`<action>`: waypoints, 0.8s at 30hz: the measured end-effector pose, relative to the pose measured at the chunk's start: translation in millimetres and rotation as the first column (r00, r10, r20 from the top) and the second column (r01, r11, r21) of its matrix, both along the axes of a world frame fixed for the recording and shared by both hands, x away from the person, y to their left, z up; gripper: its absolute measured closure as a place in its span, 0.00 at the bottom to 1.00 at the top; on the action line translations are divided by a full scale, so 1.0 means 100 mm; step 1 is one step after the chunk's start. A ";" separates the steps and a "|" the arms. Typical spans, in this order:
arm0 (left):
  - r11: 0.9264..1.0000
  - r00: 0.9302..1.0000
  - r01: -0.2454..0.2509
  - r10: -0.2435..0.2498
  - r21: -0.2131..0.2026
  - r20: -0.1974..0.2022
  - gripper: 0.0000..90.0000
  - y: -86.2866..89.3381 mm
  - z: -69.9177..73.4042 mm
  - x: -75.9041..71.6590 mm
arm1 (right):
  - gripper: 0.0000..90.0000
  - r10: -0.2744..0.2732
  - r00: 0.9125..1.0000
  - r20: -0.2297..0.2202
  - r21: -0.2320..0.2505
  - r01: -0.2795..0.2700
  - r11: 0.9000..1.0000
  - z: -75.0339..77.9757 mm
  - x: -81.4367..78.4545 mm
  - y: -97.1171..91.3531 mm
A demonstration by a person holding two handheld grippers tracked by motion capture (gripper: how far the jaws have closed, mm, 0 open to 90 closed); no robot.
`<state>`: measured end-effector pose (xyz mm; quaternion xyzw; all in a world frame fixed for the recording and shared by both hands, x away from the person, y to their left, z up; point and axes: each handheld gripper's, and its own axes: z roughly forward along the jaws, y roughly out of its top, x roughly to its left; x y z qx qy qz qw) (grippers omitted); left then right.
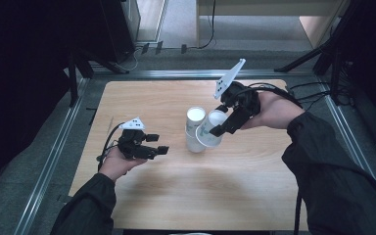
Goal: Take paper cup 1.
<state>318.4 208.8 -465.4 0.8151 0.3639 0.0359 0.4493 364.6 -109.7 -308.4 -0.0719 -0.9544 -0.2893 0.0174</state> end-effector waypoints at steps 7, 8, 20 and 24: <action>1.000 1.000 0.004 -0.004 -0.018 0.002 0.32 0.00 0.01 -0.01 | 0.38 -0.002 1.000 -0.015 0.035 0.002 0.999 -0.23 -0.05 -0.07; 1.000 1.000 0.004 -0.004 -0.019 0.004 0.32 0.00 0.01 -0.01 | 0.38 -0.005 1.000 -0.017 0.043 0.005 0.999 -0.26 -0.06 -0.08; 0.999 0.999 0.033 -0.033 -0.023 0.005 0.32 -0.03 0.01 -0.01 | 0.38 -0.032 0.998 -0.055 0.107 0.038 0.994 -0.63 -0.11 -0.17; 0.999 0.999 0.043 -0.043 -0.023 0.007 0.32 -0.05 0.01 -0.02 | 0.38 -0.040 0.998 -0.056 0.140 0.048 0.989 -0.76 -0.15 -0.17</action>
